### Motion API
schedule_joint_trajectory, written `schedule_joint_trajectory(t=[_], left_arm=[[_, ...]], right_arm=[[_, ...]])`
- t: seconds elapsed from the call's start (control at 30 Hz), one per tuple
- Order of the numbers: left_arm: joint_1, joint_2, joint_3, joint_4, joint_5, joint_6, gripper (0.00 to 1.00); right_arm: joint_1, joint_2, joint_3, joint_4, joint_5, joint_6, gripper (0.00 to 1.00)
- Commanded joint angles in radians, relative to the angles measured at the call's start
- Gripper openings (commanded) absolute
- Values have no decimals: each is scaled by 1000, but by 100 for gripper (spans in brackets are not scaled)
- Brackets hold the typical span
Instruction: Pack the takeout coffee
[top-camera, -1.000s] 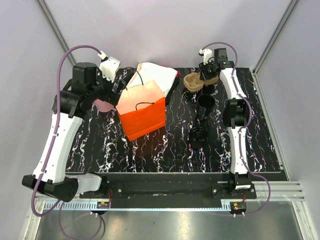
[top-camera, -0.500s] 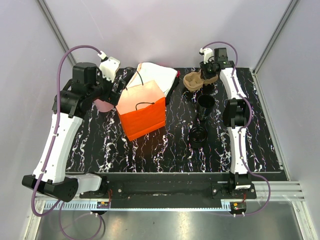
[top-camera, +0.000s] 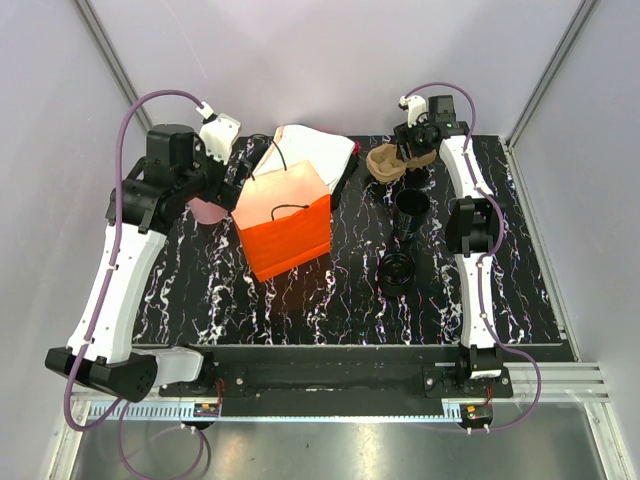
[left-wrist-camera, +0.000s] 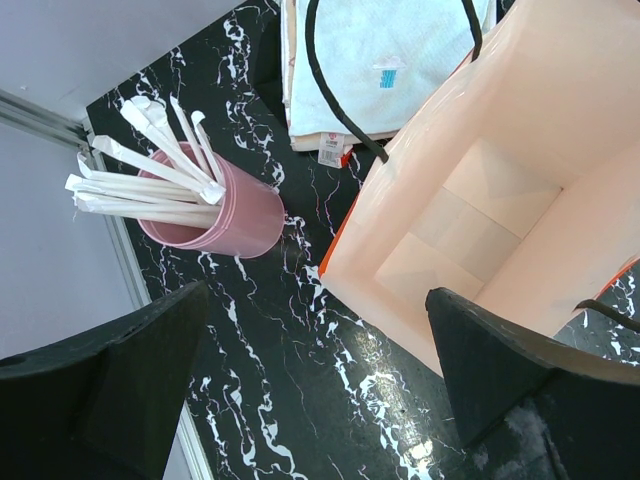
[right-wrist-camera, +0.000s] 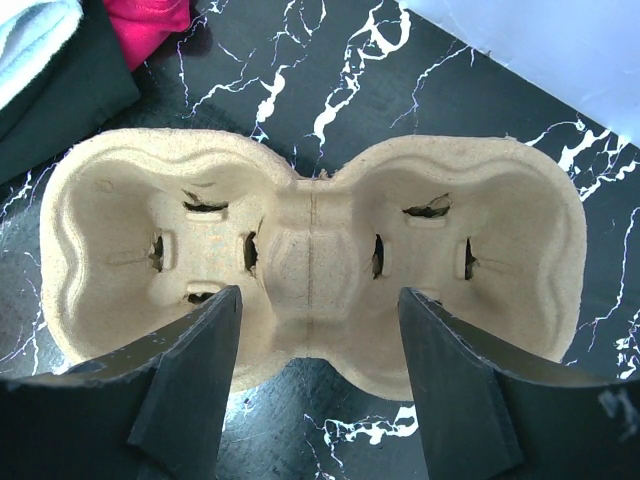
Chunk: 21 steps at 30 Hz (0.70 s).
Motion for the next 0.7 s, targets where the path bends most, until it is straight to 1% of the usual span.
schedule_joint_trajectory(t=[0.0, 0.2, 0.3, 0.47, 0.67], left_arm=[[6, 11, 14, 12, 16, -2, 99], [5, 19, 17, 11, 14, -3, 99], [6, 20, 19, 12, 16, -3, 99], [6, 20, 19, 11, 17, -5, 99], [6, 20, 19, 11, 16, -6, 99]], right_arm=[[5, -9, 54, 30, -1, -14, 69], [6, -1, 43, 27, -22, -15, 69], [9, -1, 29, 20, -33, -25, 71], [20, 2, 8, 21, -19, -38, 71], [20, 11, 3, 23, -4, -38, 67]])
